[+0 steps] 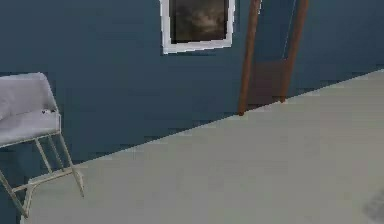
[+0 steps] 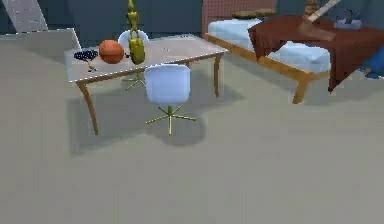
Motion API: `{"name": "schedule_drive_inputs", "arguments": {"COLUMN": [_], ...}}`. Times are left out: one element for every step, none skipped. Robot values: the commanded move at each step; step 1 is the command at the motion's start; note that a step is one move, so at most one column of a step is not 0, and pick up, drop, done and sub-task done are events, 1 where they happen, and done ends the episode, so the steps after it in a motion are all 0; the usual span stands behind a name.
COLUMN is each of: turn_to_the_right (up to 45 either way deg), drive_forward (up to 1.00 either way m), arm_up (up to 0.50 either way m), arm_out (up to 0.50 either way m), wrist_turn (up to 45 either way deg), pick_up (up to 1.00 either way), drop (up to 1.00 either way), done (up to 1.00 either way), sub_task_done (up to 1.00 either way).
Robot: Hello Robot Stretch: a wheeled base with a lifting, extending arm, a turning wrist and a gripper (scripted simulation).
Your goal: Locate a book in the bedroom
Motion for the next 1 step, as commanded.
{"name": "schedule_drive_inputs", "arguments": {"turn_to_the_right": [27.0], "drive_forward": [0.00], "arm_up": [0.00], "arm_out": [0.00], "wrist_turn": [0.0], "pick_up": [0.00], "drop": [0.00], "done": [0.00], "sub_task_done": [0.00]}}
